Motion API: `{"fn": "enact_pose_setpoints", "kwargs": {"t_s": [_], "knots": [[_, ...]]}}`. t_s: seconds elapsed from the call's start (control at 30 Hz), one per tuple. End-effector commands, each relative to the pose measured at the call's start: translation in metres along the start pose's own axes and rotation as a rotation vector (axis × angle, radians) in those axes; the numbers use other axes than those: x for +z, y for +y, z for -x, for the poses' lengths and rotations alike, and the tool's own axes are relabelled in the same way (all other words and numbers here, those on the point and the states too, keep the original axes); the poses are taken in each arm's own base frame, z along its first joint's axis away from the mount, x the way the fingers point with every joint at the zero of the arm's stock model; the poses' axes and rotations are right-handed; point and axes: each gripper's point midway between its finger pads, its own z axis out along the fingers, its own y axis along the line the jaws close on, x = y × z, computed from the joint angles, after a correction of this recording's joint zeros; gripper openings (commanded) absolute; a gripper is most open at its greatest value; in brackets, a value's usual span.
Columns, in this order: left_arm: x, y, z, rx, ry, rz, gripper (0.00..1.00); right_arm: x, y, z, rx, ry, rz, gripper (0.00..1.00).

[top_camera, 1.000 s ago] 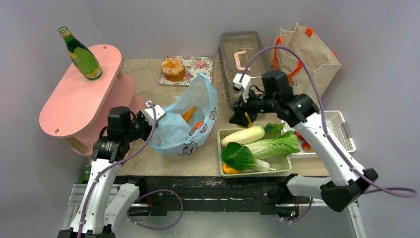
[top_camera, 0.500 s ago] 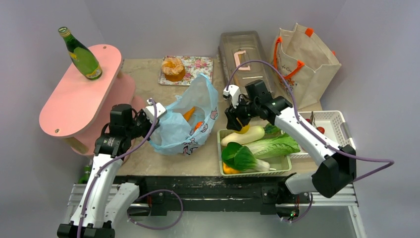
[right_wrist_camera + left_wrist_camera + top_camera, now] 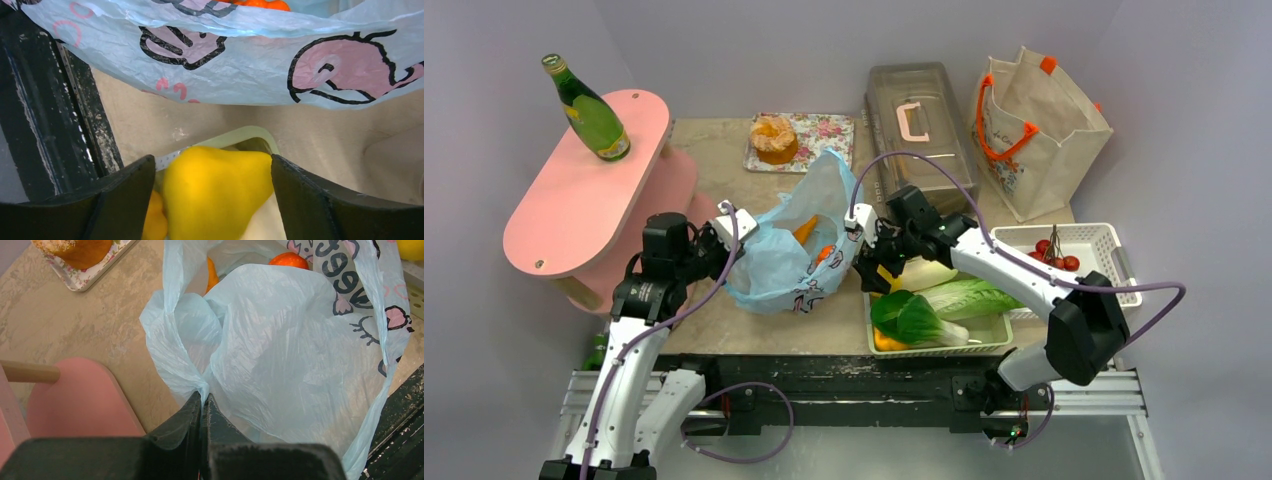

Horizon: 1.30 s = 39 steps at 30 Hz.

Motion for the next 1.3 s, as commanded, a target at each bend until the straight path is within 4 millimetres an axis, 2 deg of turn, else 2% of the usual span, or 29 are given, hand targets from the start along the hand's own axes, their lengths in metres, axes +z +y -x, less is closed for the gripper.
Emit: {"fn": "enact_pose_setpoints", "kwargs": {"t_s": [0.0, 0.03, 0.13, 0.2, 0.3, 0.37, 0.4, 0.47, 0.57, 0.63, 0.67, 0.73, 0.87, 0.93, 1.1, 1.2, 1.27], "knots": [[-0.004, 0.002, 0.008, 0.016, -0.022, 0.01, 0.0, -0.002, -0.005, 0.011, -0.049, -0.035, -0.015, 0.94], [-0.004, 0.002, 0.007, 0.018, -0.02, 0.008, 0.0, -0.005, -0.005, 0.014, -0.058, -0.044, -0.017, 0.98], [-0.004, -0.001, 0.006, 0.026, -0.026, -0.004, 0.0, -0.018, -0.001, 0.03, -0.076, -0.074, -0.013, 0.99], [-0.006, -0.006, 0.009, 0.036, -0.041, -0.022, 0.0, -0.033, 0.006, 0.053, -0.08, -0.128, 0.012, 0.99], [-0.014, -0.016, 0.015, 0.076, -0.087, -0.052, 0.0, -0.069, 0.015, 0.109, -0.119, -0.281, 0.007, 0.96], [-0.019, -0.021, 0.017, 0.116, -0.118, -0.06, 0.0, -0.091, 0.028, 0.147, -0.135, -0.399, 0.043, 0.86], [-0.021, -0.024, 0.017, 0.14, -0.128, -0.064, 0.0, -0.094, 0.035, 0.163, -0.152, -0.432, 0.061, 0.78], [-0.026, -0.027, 0.016, 0.189, -0.138, -0.068, 0.0, -0.088, 0.042, 0.185, -0.189, -0.444, 0.067, 0.65], [-0.032, -0.037, 0.011, 0.286, -0.147, -0.098, 0.0, -0.061, 0.04, 0.198, -0.245, -0.414, 0.052, 0.47], [-0.035, -0.044, 0.004, 0.36, -0.143, -0.128, 0.0, -0.034, 0.03, 0.197, -0.272, -0.386, 0.02, 0.36], [-0.035, -0.044, 0.001, 0.387, -0.137, -0.129, 0.0, -0.02, 0.026, 0.192, -0.279, -0.361, 0.013, 0.3], [-0.035, -0.048, -0.012, 0.441, -0.097, -0.153, 0.0, 0.014, 0.015, 0.173, -0.294, -0.283, 0.003, 0.22], [-0.037, -0.053, -0.037, 0.507, -0.007, -0.196, 0.0, 0.056, -0.007, 0.135, -0.34, -0.152, -0.042, 0.2], [-0.039, -0.056, -0.052, 0.552, 0.04, -0.224, 0.0, 0.07, -0.016, 0.116, -0.369, -0.093, -0.057, 0.28], [-0.038, -0.06, -0.088, 0.659, 0.14, -0.267, 0.0, 0.093, -0.024, 0.065, -0.45, 0.039, -0.044, 0.65], [-0.039, -0.058, -0.108, 0.689, 0.214, -0.28, 0.0, 0.094, -0.022, 0.049, -0.472, 0.063, -0.028, 0.8], [-0.04, -0.055, -0.122, 0.694, 0.275, -0.283, 0.0, 0.092, -0.022, 0.043, -0.477, 0.071, -0.036, 0.85]]}}
